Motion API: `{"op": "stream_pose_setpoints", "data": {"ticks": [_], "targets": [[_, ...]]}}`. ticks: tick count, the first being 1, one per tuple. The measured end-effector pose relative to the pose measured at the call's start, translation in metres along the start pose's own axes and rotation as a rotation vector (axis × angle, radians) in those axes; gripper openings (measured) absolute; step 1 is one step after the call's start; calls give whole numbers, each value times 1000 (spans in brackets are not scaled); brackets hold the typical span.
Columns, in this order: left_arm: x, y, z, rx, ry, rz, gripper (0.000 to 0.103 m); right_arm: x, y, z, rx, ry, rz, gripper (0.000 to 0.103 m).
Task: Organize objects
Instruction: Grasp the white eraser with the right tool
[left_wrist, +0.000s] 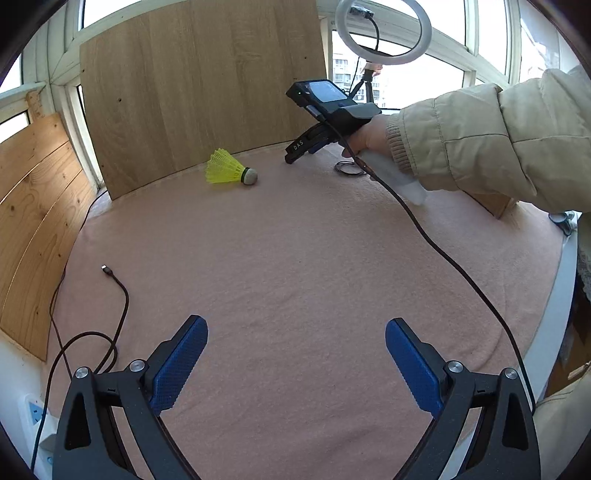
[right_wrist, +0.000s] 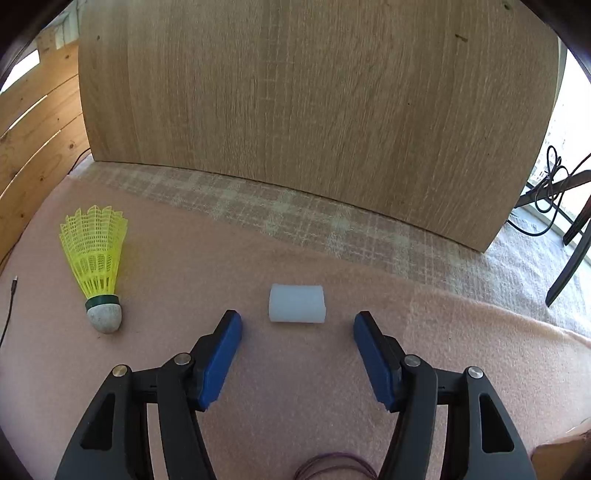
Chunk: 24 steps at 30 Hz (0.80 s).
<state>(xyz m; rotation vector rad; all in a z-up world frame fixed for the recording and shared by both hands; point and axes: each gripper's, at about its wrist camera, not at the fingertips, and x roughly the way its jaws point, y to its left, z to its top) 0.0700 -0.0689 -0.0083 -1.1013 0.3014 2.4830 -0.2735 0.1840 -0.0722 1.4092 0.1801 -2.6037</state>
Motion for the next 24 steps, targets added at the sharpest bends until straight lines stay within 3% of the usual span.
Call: {"op": "stream_pose_setpoints", "data": {"ticks": [2, 4, 8, 10, 13, 18, 24], "targets": [[2, -9, 5, 1, 4, 3, 99, 1, 3, 3, -21, -2, 9, 34], [4, -15, 7, 7, 9, 5, 99, 3, 3, 7, -39, -5, 9, 23], [6, -25, 9, 20, 19, 8, 99, -1, 1, 4, -51, -1, 48, 19], [7, -30, 9, 18, 19, 3, 99, -12, -10, -3, -40, 0, 46, 8], [9, -35, 13, 11, 11, -10, 99, -36, -31, -21, 2, -15, 18, 8], [13, -45, 21, 17, -6, -33, 99, -51, -57, -53, 14, 33, -35, 8], [19, -46, 25, -21, -5, -34, 99, -66, -28, -81, -107, 32, 60, 8]]}}
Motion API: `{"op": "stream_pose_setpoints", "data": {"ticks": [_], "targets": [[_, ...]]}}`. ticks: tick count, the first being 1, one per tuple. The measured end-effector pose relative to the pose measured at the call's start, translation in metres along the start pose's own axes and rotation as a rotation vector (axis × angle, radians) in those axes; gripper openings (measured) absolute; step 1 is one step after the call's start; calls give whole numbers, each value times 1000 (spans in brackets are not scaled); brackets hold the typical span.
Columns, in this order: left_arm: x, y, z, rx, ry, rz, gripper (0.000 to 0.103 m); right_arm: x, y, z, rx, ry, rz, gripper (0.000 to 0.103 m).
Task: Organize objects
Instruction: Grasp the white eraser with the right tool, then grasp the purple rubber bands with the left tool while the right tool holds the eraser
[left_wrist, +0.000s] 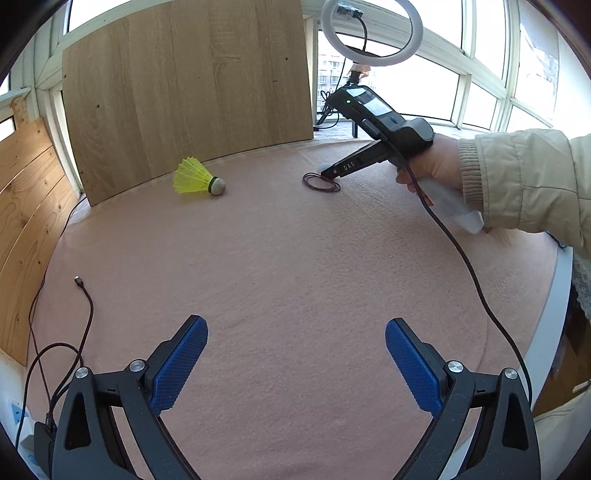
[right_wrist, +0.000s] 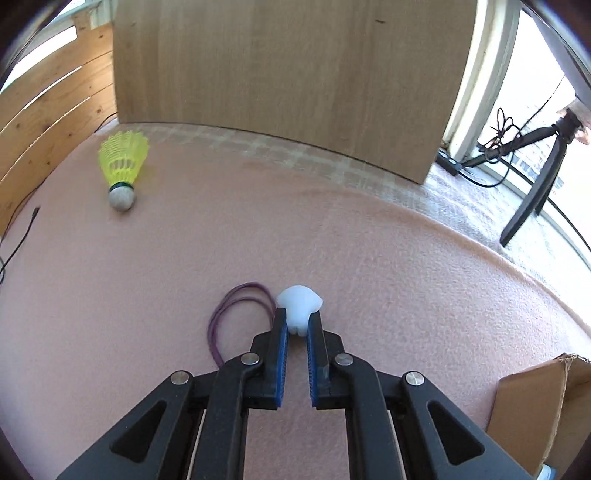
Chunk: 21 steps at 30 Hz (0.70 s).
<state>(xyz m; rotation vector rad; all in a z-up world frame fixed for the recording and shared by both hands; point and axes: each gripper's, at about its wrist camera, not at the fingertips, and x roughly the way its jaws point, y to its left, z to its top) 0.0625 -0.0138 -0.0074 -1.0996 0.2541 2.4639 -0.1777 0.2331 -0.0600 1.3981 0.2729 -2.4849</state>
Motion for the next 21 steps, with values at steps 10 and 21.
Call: {"op": "stream_pose_setpoints", "data": {"ticks": [10, 21], "targets": [[29, 30, 0, -261, 21, 54, 99, -48, 112, -54, -229, 61, 406, 9], [129, 30, 51, -346, 76, 150, 96, -102, 54, -138, -39, 40, 299, 9]]}}
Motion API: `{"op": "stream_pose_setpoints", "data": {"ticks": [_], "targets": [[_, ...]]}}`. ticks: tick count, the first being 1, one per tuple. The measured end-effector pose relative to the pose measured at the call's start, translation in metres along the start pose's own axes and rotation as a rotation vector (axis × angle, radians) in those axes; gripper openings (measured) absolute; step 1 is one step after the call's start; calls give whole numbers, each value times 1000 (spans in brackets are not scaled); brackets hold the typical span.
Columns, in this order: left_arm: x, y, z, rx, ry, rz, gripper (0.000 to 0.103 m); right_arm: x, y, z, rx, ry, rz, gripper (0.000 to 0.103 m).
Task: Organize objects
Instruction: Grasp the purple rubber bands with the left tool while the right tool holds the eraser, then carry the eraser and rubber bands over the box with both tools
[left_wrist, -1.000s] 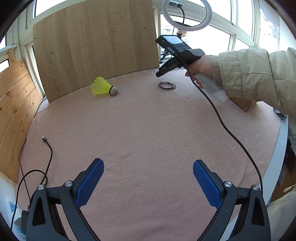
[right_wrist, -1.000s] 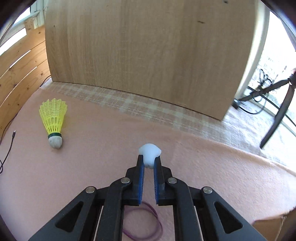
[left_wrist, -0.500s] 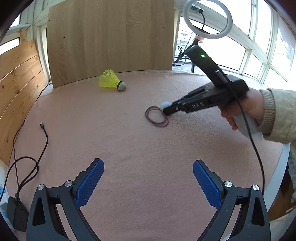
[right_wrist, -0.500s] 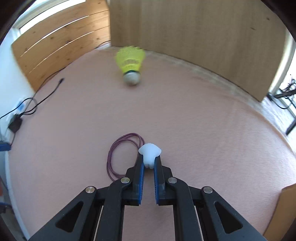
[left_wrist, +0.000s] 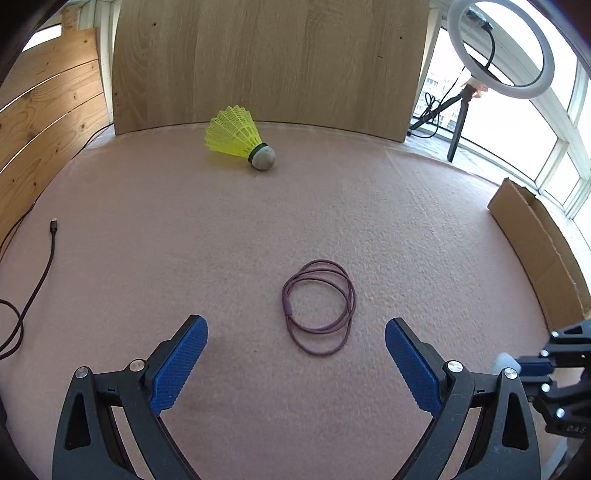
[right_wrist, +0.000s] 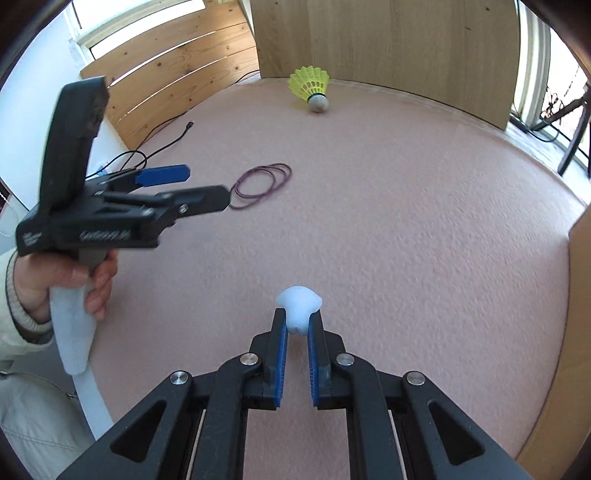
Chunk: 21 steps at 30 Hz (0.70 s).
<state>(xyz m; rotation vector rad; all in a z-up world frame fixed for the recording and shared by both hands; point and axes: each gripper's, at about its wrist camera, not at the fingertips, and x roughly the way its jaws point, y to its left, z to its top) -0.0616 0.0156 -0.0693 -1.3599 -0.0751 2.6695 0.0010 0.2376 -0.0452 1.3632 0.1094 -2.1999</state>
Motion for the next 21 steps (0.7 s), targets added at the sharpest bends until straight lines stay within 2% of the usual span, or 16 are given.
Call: {"op": "stream_pose_setpoints", "data": {"ticks": [2, 4, 6, 7, 8, 14, 21], "targets": [[14, -9, 6, 42, 6, 72, 82, -9, -5, -13, 26, -8, -7, 10], [18, -15, 12, 62, -5, 54, 63, -16, -8, -24, 53, -19, -16, 10], [20, -18, 17, 64, -3, 34, 26, -22, -12, -32, 81, -31, -16, 10], [21, -19, 18, 62, 1, 21, 19, -24, -13, -35, 90, -35, -15, 10], [22, -21, 19, 59, 5, -2, 4, -26, -14, -38, 98, -41, -15, 10], [13, -18, 16, -3, 18, -41, 3, -30, -18, -36, 121, -85, -29, 10], [-34, -32, 12, 3, -25, -2, 4, -38, -18, -18, 140, -163, -71, 10]]}}
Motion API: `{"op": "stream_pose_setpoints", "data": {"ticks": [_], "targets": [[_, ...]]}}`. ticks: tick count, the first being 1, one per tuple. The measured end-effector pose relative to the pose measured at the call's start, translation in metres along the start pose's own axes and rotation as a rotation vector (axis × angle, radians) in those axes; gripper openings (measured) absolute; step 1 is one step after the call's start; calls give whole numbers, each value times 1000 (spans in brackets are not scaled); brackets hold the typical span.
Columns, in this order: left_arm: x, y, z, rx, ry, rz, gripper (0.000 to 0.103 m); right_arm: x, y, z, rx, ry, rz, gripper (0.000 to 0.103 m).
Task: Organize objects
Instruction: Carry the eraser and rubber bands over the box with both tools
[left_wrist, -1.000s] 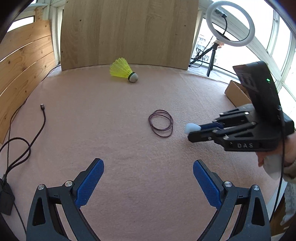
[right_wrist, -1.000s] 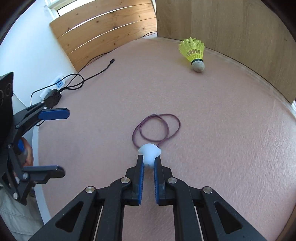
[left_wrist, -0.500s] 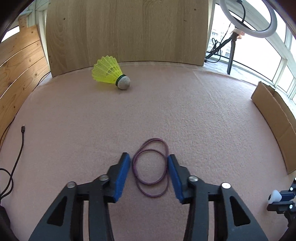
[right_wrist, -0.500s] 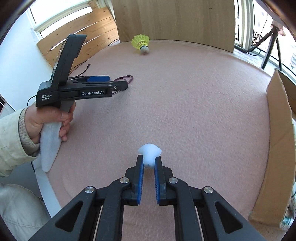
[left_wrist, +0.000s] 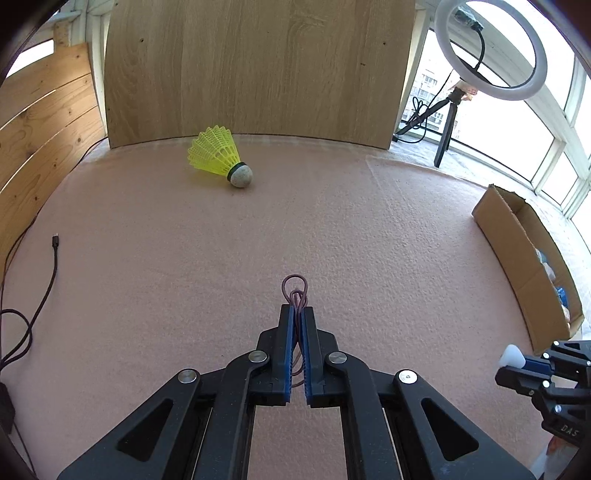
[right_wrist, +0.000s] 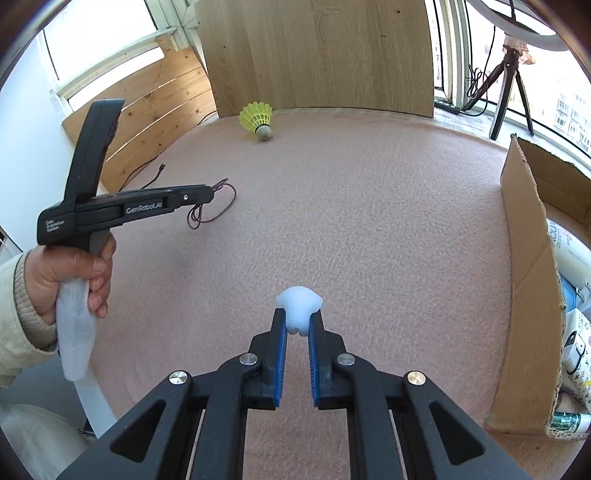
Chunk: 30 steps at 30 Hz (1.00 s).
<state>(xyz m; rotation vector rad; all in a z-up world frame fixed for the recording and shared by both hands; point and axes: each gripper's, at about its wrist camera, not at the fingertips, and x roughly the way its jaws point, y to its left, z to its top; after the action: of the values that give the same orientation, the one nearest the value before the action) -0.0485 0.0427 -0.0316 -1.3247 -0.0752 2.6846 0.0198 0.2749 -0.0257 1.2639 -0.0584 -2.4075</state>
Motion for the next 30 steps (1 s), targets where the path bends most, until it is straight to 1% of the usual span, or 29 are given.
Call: {"op": "stream_pose_setpoints", "data": {"ticks": [3, 5, 7, 12, 16, 22, 30], "targets": [[-22, -12, 1, 21, -26, 23, 4, -10, -1, 11, 13, -54, -16, 10], [-36, -20, 3, 34, -43, 27, 4, -20, -3, 17, 22, -91, -28, 10], [-49, -25, 6, 26, -68, 25, 4, -30, -5, 24, 29, -123, -35, 10], [-82, -33, 20, 8, -120, 28, 4, -58, -9, 36, 13, -181, -35, 10], [-103, -51, 32, 23, -159, 28, 4, -76, -12, 41, -3, -217, -43, 10], [-118, -97, 48, 68, -193, 11, 4, -96, -29, 39, 2, -253, -43, 10], [-116, -171, 56, 128, -198, -48, 4, -126, -73, 23, 41, -277, -74, 10]]}}
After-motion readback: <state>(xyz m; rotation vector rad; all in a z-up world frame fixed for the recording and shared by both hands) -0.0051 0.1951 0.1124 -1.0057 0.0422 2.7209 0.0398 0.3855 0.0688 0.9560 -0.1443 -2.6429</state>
